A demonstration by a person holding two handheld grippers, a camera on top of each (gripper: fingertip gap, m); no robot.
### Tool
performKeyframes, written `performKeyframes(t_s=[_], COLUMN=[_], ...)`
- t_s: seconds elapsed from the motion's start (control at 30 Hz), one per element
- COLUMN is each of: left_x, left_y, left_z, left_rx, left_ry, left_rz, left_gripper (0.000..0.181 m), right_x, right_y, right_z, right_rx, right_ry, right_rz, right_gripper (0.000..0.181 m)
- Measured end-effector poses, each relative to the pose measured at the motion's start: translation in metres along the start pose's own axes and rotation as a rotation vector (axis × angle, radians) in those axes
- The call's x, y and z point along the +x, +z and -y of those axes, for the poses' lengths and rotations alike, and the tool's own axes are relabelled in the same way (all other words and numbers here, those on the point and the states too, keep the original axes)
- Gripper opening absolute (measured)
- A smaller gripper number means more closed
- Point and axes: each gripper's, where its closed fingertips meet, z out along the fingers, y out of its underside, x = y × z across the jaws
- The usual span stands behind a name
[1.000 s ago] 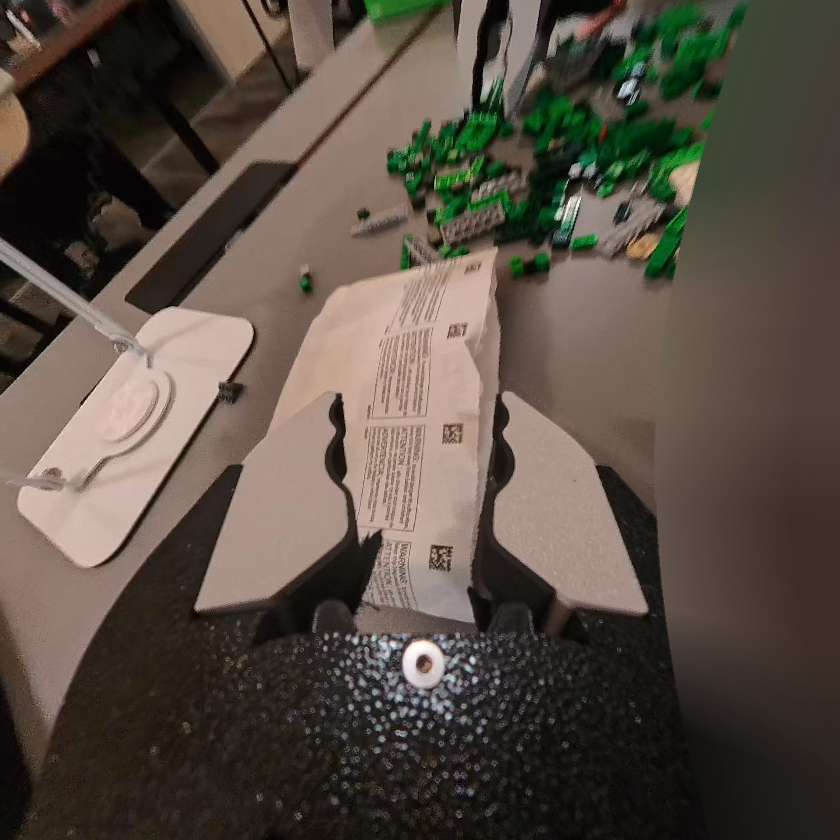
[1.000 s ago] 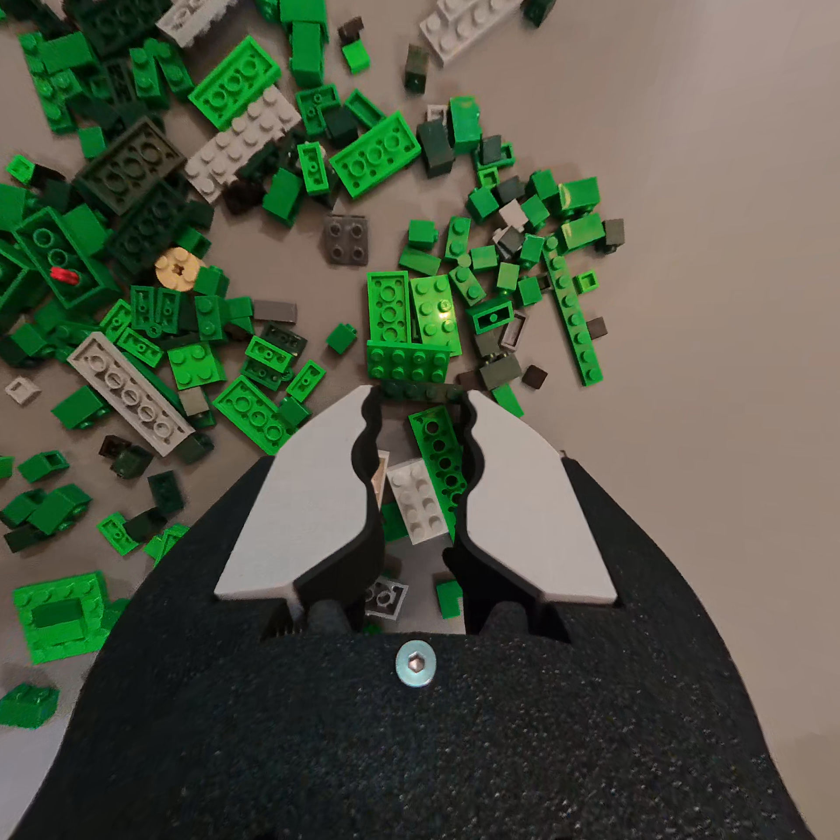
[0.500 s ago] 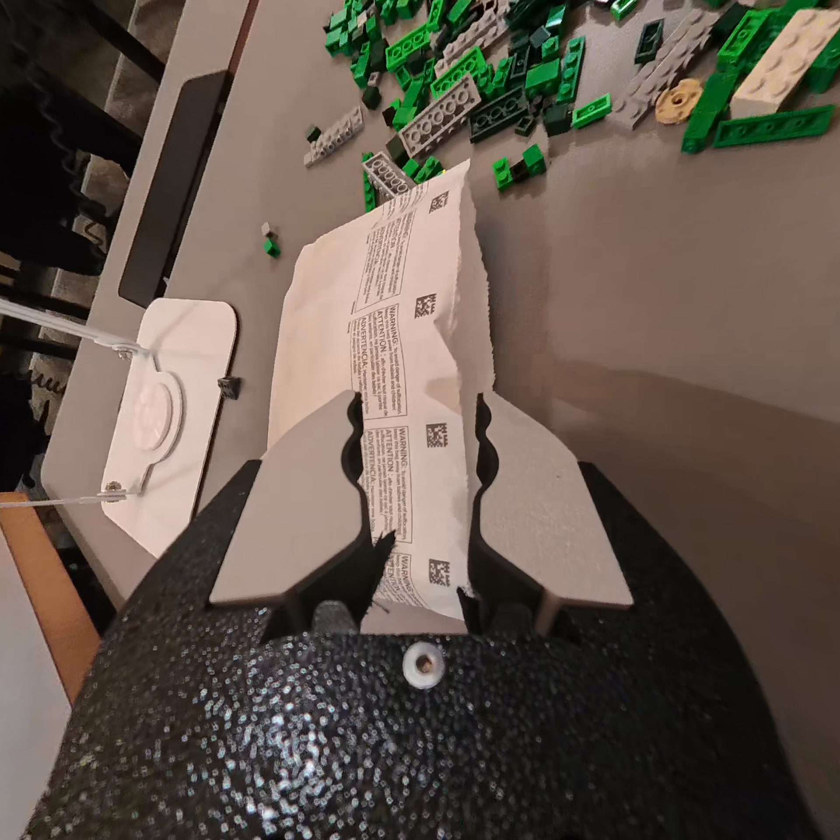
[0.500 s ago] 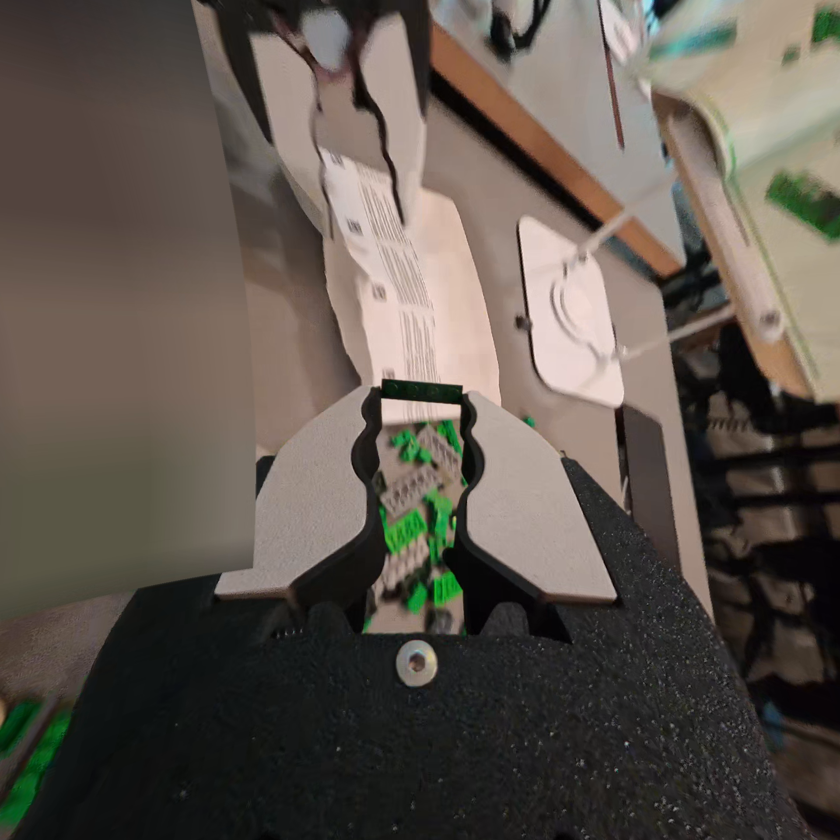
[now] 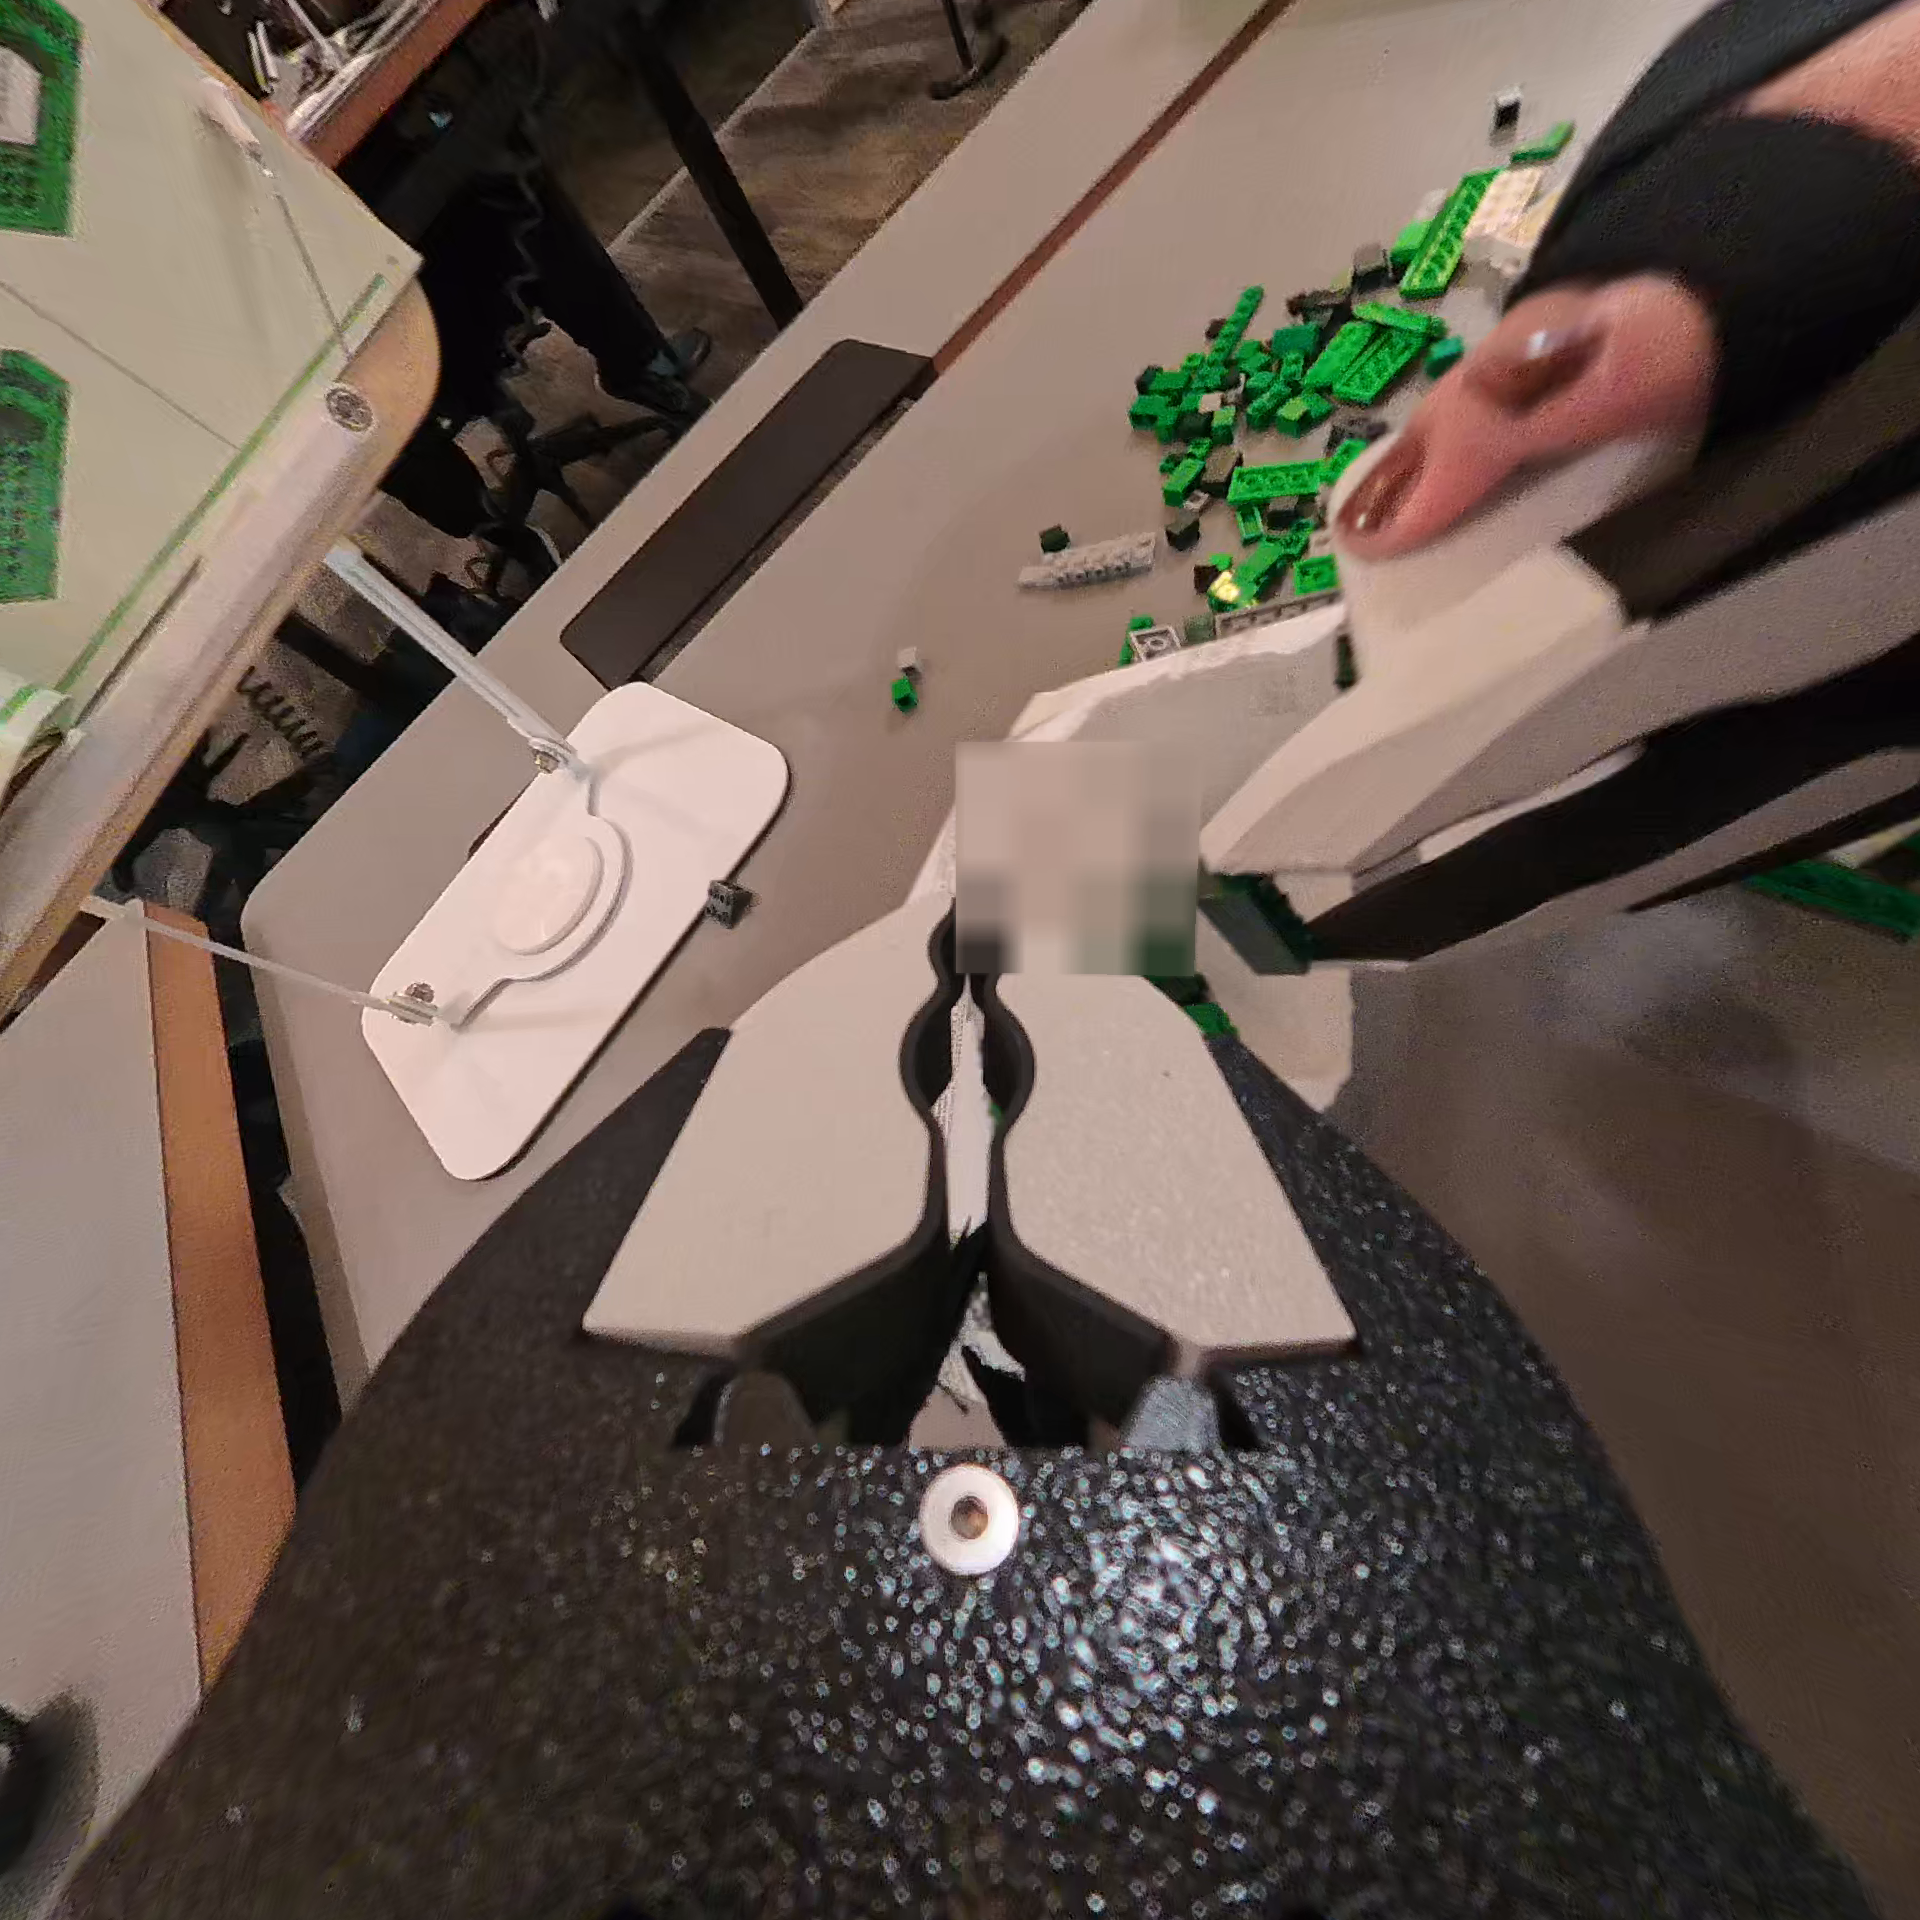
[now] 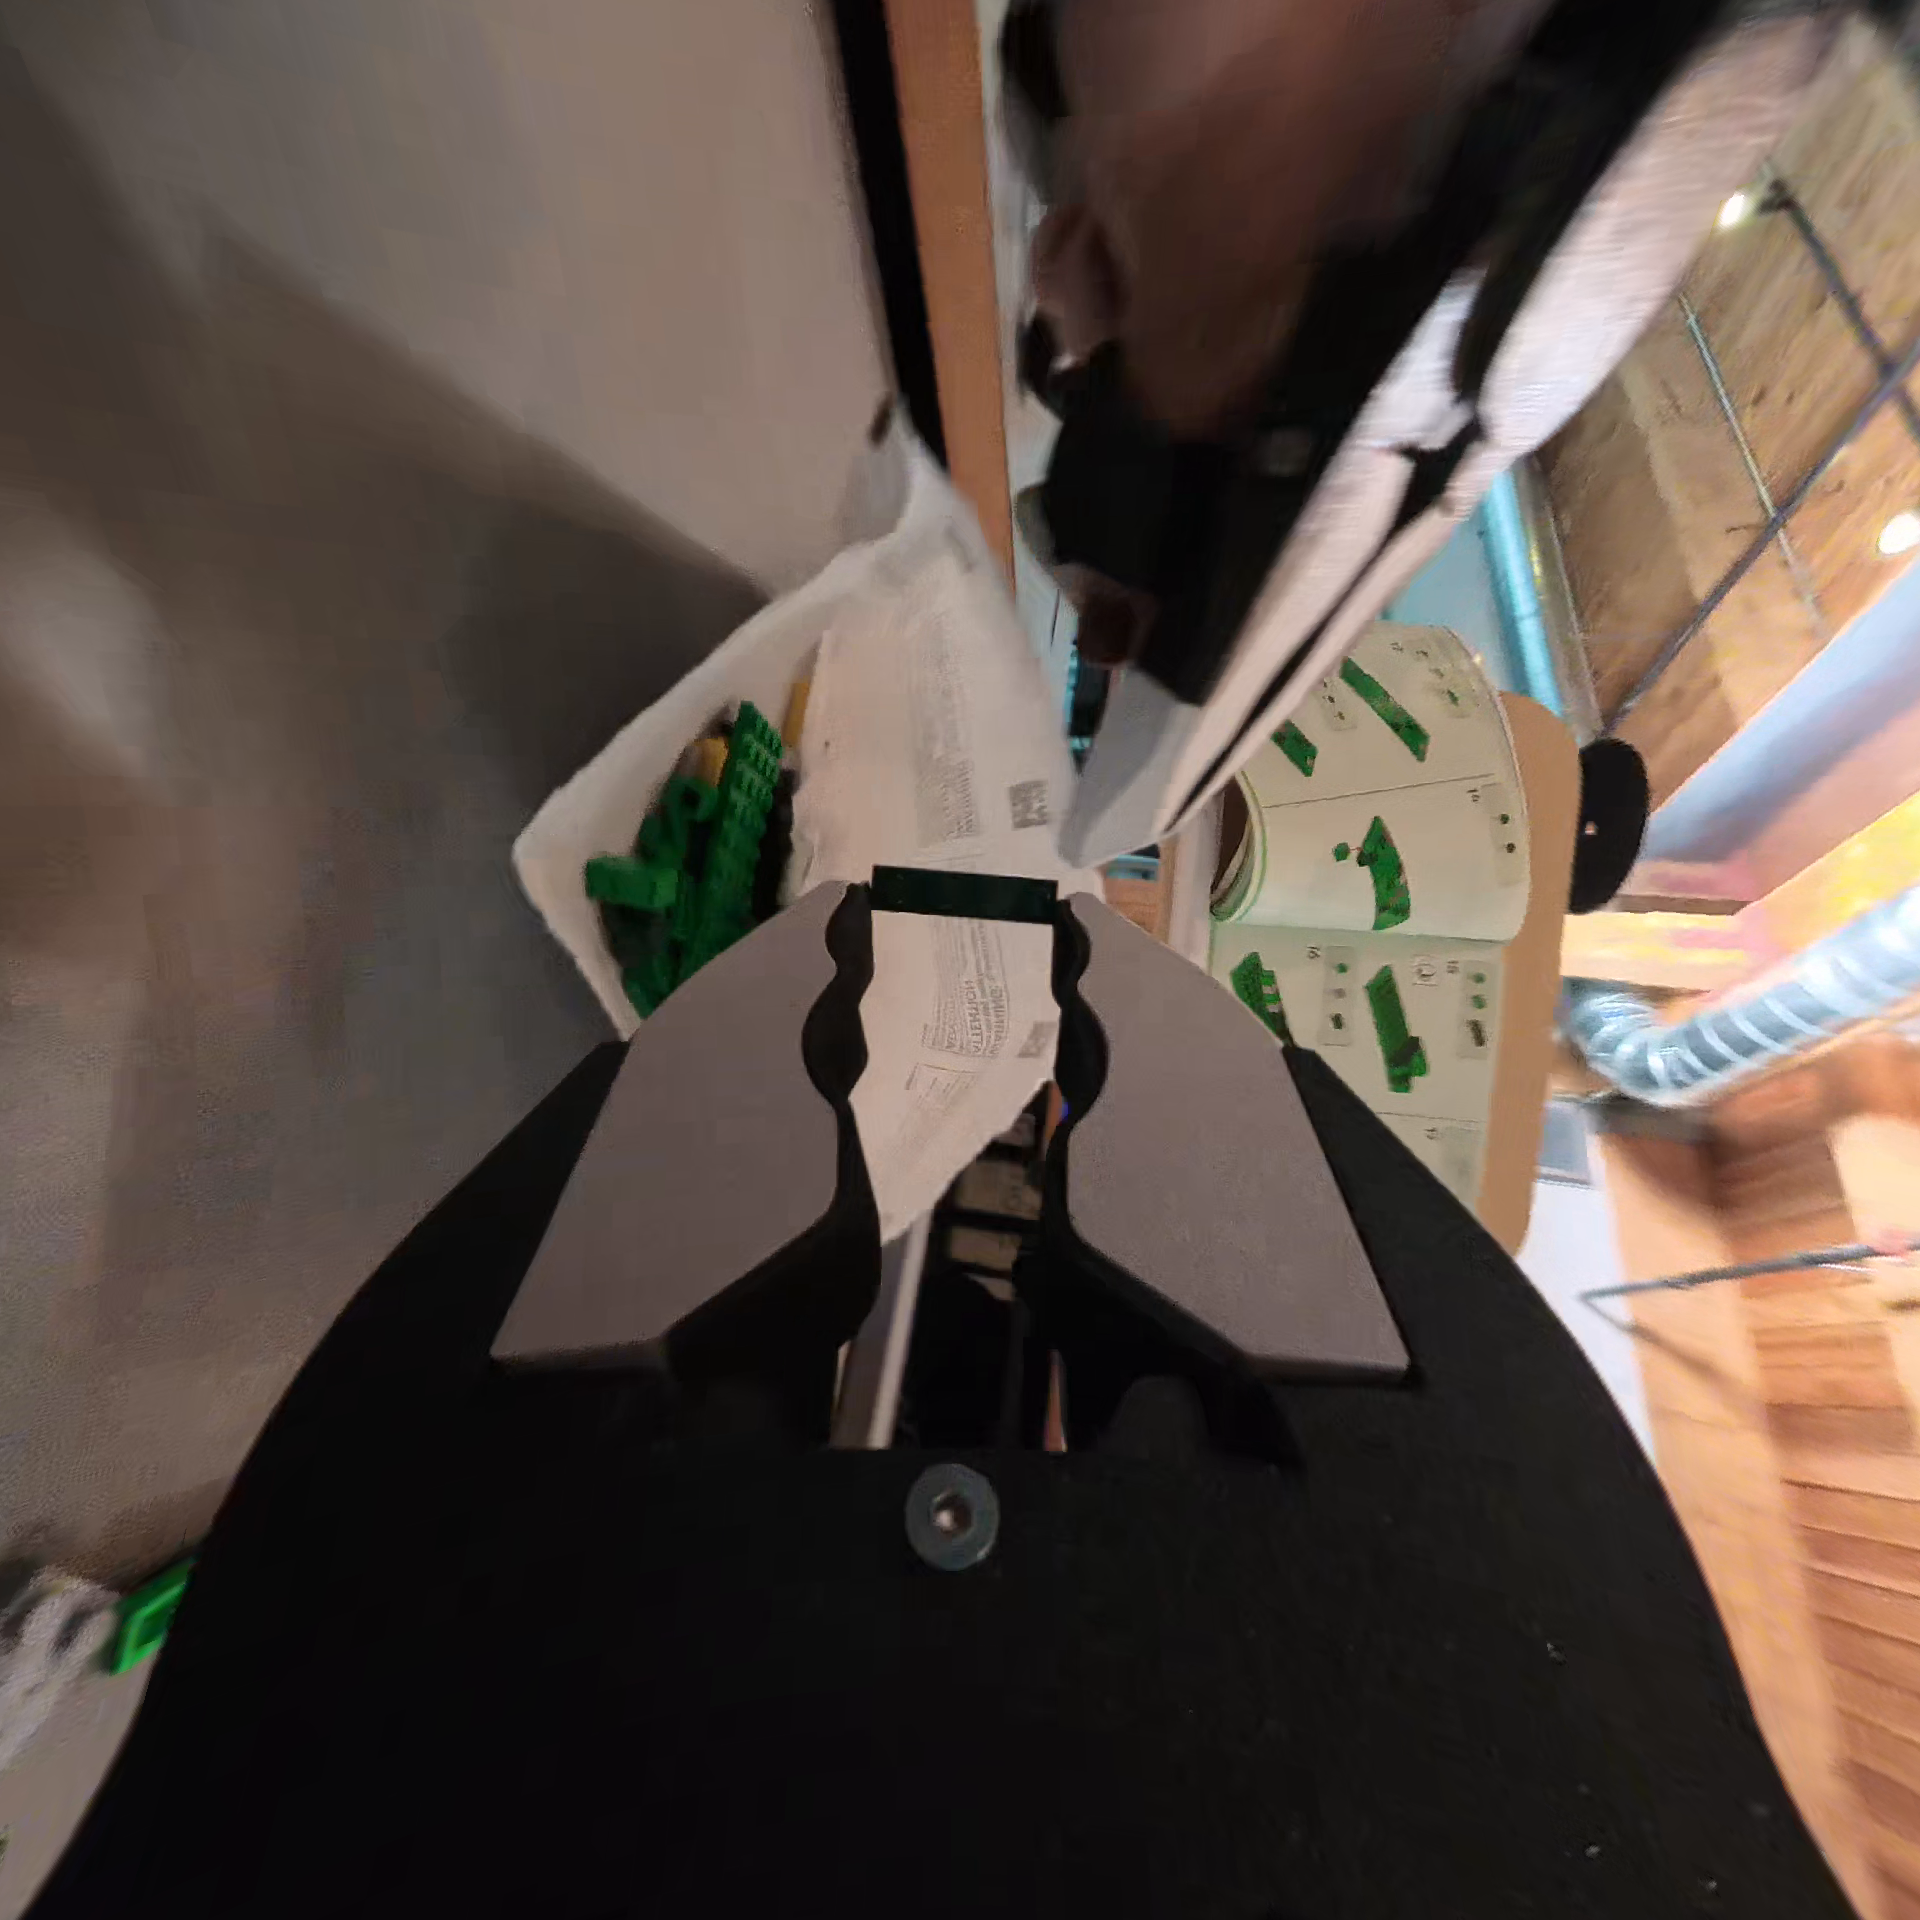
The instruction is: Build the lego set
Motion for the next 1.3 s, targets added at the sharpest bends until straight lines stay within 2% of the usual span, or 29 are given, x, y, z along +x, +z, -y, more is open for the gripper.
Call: performKeyframes(t_s=[0.03,0.2,0.47,0.63,0.77,0.83,0.97,1.1,1.13,1.2,1.3], left_x=[-0.001,-0.004,-0.013,-0.024,-0.027,-0.027,-0.025,-0.023,-0.023,-0.021,-0.018], left_y=[-0.001,-0.001,0.001,-0.003,-0.003,-0.002,-0.001,-0.002,-0.002,-0.003,-0.004], left_z=[0.002,0.007,0.004,-0.009,-0.018,-0.021,-0.021,-0.022,-0.023,-0.024,-0.027], left_rx=[0.005,0.019,0.002,-0.026,-0.034,-0.036,-0.035,-0.046,-0.048,-0.052,-0.059], left_ry=[-0.008,-0.016,-0.002,-0.008,-0.029,-0.032,-0.018,-0.005,-0.004,-0.003,-0.003], left_rz=[0.005,0.019,0.083,0.126,0.127,0.129,0.131,0.134,0.133,0.13,0.123], left_gripper=[0.0,0.0,0.0,0.0,0.0,0.0,0.0,0.0,0.0,0.0,0.0], right_x=[-0.004,-0.012,-0.003,0.005,0.012,0.003,-0.035,-0.063,-0.067,-0.081,-0.096], right_y=[0.003,0.008,-0.016,-0.067,-0.107,-0.124,-0.142,-0.137,-0.133,-0.132,-0.146], right_z=[-0.004,-0.012,-0.018,-0.009,-0.063,-0.089,-0.118,-0.125,-0.121,-0.103,-0.061], right_rx=[-0.028,-0.075,-0.077,0.075,-0.064,-0.136,-0.203,-0.202,-0.189,-0.14,0.029], right_ry=[-0.029,-0.009,0.137,0.598,0.754,0.829,1.027,1.166,1.187,1.183,1.061], right_rz=[0.011,0.045,0.068,0.162,0.109,0.134,0.333,0.52,0.567,0.754,1.012], right_gripper=[0.033,0.044,0.042,0.036,0.034,0.031,0.026,0.027,0.027,0.029,0.036])
